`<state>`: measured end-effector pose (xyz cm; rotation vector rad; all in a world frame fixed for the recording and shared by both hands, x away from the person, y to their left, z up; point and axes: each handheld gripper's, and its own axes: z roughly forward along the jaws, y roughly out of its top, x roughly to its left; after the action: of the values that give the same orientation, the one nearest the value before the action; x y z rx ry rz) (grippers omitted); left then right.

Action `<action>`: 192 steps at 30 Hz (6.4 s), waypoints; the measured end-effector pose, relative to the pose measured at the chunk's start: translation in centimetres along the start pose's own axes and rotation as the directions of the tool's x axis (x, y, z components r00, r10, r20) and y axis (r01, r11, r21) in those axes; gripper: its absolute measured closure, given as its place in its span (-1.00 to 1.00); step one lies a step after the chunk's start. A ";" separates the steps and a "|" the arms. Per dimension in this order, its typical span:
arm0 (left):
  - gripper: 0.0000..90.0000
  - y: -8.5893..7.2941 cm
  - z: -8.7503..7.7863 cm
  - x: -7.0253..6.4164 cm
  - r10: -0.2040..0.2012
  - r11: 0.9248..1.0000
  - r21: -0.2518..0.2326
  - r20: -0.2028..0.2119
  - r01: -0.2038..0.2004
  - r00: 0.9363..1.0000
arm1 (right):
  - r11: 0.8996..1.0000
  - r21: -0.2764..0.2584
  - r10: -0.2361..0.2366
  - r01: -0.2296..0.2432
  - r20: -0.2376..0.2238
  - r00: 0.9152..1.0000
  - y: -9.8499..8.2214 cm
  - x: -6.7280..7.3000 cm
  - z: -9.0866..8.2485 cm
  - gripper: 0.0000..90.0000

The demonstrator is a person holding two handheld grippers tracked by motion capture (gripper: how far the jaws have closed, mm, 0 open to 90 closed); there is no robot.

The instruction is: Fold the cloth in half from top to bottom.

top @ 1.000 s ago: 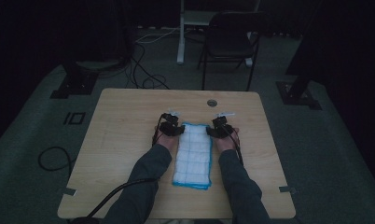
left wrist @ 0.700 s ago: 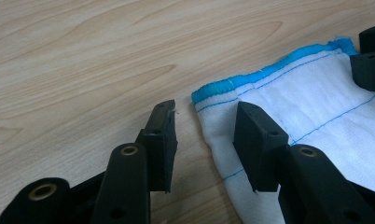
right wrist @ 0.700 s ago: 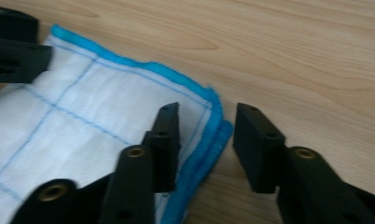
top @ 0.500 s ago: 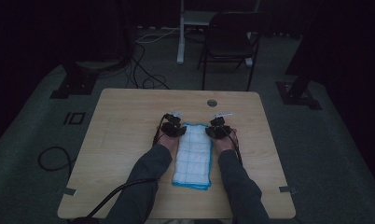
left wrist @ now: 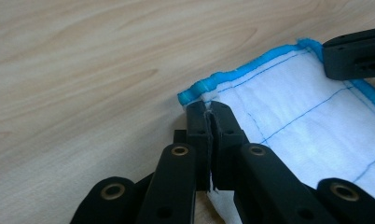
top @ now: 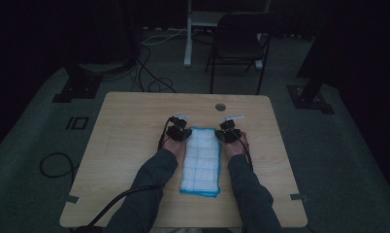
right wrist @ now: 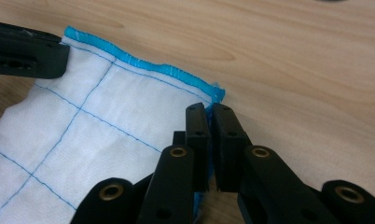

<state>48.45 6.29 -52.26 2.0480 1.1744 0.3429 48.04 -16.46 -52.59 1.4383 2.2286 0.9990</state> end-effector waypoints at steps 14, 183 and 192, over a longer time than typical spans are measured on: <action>0.97 1.5 -1.7 0.0 0.023 0.997 -0.067 0.000 -0.023 1.000 | 0.997 -0.069 -0.022 0.022 -0.004 1.000 1.3 0.1 -1.5 0.94; 0.86 -7.8 -11.2 -2.2 -0.034 0.968 -0.236 0.197 0.081 0.980 | 0.966 -0.227 -0.153 0.127 -0.101 0.983 -9.6 7.0 -11.1 0.92; 0.84 -8.6 -9.7 -2.7 -0.029 0.981 -0.180 0.213 0.068 0.977 | 0.967 -0.221 -0.151 0.124 -0.110 0.982 -10.0 7.0 -11.1 0.92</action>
<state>36.21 11.27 -51.39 1.8399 1.0224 0.1989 31.61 -17.13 -50.86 1.1412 2.1926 1.2691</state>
